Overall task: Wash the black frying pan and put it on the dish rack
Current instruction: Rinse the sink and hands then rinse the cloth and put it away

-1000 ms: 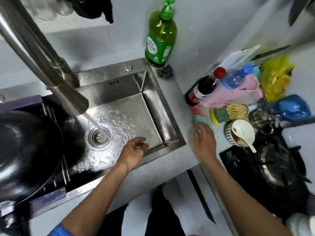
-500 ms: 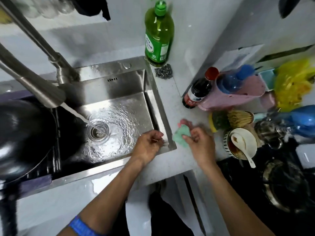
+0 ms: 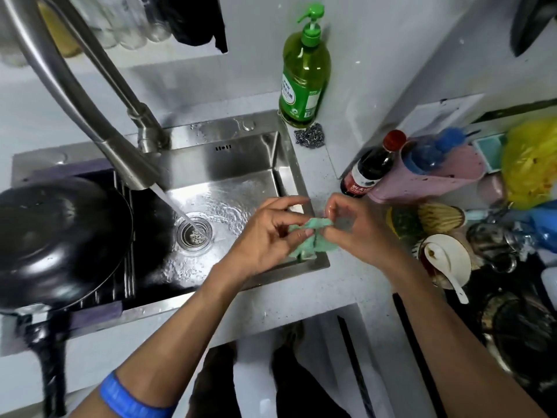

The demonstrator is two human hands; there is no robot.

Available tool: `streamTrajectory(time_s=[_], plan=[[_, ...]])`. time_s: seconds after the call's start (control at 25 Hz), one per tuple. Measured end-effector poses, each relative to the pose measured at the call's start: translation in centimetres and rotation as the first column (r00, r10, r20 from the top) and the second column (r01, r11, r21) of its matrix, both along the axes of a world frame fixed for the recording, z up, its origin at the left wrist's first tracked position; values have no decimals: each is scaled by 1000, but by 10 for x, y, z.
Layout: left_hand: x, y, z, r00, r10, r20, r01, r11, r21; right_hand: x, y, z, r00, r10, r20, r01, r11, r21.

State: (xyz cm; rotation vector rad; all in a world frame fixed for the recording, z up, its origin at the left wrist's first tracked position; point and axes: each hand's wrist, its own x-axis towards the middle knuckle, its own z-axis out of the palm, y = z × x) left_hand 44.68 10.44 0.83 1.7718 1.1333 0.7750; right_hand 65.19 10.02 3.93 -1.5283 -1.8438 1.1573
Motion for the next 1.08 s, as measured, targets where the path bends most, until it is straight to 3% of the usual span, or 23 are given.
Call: streamTrajectory(time_s=[0.16,0.24,0.32,0.44,0.6,0.72,0.88,1.0,1.08], plan=[[-9,1,11,992,109,63,-106,993,-49,1,1,-2,997,-11,-81,6,998,-61],[-16,1,12,989,96,108,-76,981,-178,4,1,-7,995,-9,-99,0,996,-88],[-18,1,11,961,97,259,1,935,-356,7,0,-9,968,-100,-232,55,979,-194],[-15,2,11,929,129,347,44,893,-448,13,-1,-8,932,-164,-323,76,961,-266],[-7,11,15,950,68,306,57,922,-382,40,-12,-2,892,-328,-312,249,931,-266],[3,-5,20,964,-61,257,152,924,-352,56,-41,2,884,-357,-302,264,914,-308],[15,-28,15,941,33,337,112,909,-401,67,-69,-6,833,-391,-391,275,907,-320],[31,-16,-2,969,15,246,84,918,-387,77,-60,-26,855,-414,-314,327,898,-294],[36,-9,-21,992,-80,95,105,946,-305,85,-52,-46,898,-390,-204,343,911,-228]])
